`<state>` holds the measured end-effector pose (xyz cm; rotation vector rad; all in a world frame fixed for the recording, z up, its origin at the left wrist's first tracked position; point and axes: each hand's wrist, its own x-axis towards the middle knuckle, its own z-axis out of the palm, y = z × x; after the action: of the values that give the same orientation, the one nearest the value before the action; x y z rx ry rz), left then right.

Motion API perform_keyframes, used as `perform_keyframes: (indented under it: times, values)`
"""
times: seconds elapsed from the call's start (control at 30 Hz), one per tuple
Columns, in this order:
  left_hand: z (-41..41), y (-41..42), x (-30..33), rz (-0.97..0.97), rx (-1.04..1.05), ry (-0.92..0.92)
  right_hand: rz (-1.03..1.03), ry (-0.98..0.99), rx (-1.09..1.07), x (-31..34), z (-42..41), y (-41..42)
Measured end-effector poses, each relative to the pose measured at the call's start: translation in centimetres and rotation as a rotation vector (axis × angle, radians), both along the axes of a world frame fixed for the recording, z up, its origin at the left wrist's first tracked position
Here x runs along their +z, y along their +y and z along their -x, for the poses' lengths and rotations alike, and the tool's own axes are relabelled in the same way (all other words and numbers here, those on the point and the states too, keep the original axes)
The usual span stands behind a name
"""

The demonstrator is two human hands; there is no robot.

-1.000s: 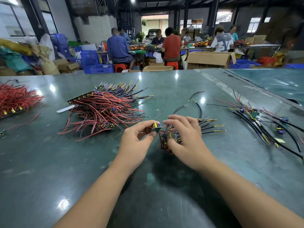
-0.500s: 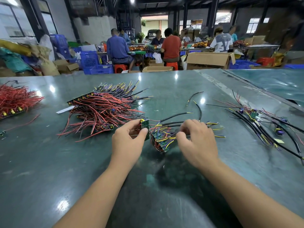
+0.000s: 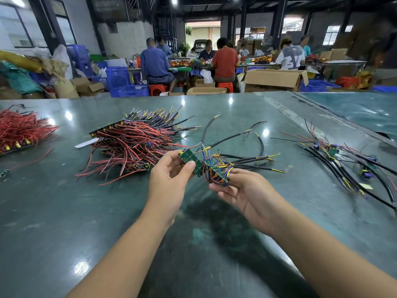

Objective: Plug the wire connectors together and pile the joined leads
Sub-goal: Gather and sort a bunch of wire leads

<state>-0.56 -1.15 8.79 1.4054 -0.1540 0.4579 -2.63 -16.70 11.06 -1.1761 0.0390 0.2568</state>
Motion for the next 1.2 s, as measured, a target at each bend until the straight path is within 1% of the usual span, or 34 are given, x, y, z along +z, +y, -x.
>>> perform_keyframes:
  times: [0.13,0.2,0.27,0.33,0.43,0.5,0.6,0.73,0.87,0.93,1.0,1.07,1.13,1.2]
  values:
    - [-0.1,0.1,0.0,-0.061,0.042,-0.013,-0.197,-0.03,0.022,-0.5,0.0,0.1]
    - [-0.2,0.2,0.1,-0.127,0.099,-0.021,-0.235,-0.019,0.017,-0.5,-0.1,-0.1]
    - [-0.3,0.5,0.2,-0.196,0.17,-0.017,-0.229,0.006,0.003,-0.4,-0.3,-0.4]
    - [-0.3,0.9,0.4,-0.33,0.26,-0.028,-0.151,0.021,-0.011,-0.2,-0.5,-0.9]
    - [-0.3,1.4,0.7,-0.561,0.414,-0.07,0.059,0.002,-0.024,0.4,-0.7,-1.8]
    - [0.0,1.3,0.8,-0.617,0.472,-0.095,0.148,-0.017,-0.032,0.6,-0.7,-2.2]
    - [0.3,1.0,0.9,-0.603,0.493,-0.081,0.224,-0.032,-0.064,0.6,-0.7,-2.3]
    - [0.4,0.8,1.1,-0.591,0.507,-0.069,0.2,-0.022,-0.123,0.6,-1.1,-2.2]
    - [0.5,0.7,0.9,-0.517,0.368,-0.043,0.09,-0.06,-0.144,0.2,-1.1,-2.2]
    - [0.4,0.6,0.6,-0.53,0.278,-0.015,0.006,-0.108,-0.089,0.1,-1.0,-2.2]
    - [0.5,0.3,0.2,-0.527,0.184,0.092,-0.03,-0.133,0.015,-0.1,-0.7,-2.0]
    - [0.3,0.0,0.1,-0.45,0.092,0.176,0.016,-0.156,0.082,-0.4,-0.5,-1.6]
    - [0.1,0.2,0.1,-0.408,0.078,0.154,0.086,-0.183,0.053,-0.6,-0.3,-1.3]
    - [0.1,0.5,0.3,-0.401,0.065,0.101,0.11,-0.196,-0.011,-0.8,-0.4,-1.1]
